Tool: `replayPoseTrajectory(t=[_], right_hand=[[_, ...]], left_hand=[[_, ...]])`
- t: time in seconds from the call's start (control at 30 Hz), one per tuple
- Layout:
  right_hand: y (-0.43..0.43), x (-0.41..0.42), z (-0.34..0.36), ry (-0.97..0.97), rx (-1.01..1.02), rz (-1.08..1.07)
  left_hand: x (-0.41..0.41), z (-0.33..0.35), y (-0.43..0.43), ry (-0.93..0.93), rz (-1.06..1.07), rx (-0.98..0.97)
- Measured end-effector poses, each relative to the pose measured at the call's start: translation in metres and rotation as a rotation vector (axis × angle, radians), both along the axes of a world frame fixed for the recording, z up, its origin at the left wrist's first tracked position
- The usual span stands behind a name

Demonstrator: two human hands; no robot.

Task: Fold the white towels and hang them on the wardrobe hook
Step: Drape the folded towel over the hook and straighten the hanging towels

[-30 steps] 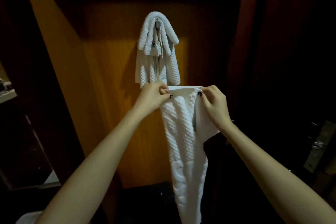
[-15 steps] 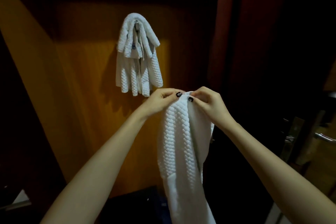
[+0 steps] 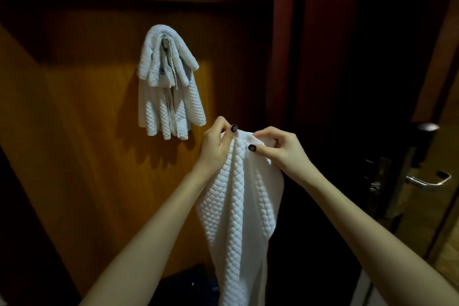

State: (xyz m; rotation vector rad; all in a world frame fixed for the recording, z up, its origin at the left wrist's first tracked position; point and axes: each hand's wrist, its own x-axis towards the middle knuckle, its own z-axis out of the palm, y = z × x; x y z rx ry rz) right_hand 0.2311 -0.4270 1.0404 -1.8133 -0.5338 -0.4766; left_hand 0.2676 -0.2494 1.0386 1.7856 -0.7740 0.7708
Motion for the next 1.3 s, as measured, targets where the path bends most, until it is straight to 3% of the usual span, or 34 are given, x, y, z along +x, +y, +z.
replayPoseTrajectory(t=[0.17,0.33,0.5,0.6,0.83,1.07,1.3], right_hand=[[-0.004,-0.002,-0.002,0.130,0.000,0.172],[-0.005,0.003,-0.001,-0.031,-0.002,0.029],[0.004,0.006,0.008,-0.084,-0.137,0.076],[0.005,0.008,0.018,-0.028,-0.212,0.117],[0.019,0.016,0.015,-0.101,-0.195,-0.013],[0.025,0.013,0.025,-0.079,-0.160,-0.018],[0.012,0.006,0.033,0.007,-0.042,0.002]], left_hand=[[0.005,0.003,0.007,0.101,0.019,-0.095],[0.009,0.011,0.025,0.083,0.029,0.023],[0.006,0.013,0.035,0.095,0.009,0.022],[0.005,0.015,0.041,0.102,-0.039,0.074],[0.005,0.027,0.047,0.131,-0.194,0.260],[0.003,0.023,0.036,0.159,-0.129,0.409],[0.003,0.029,0.029,0.243,-0.283,0.256]])
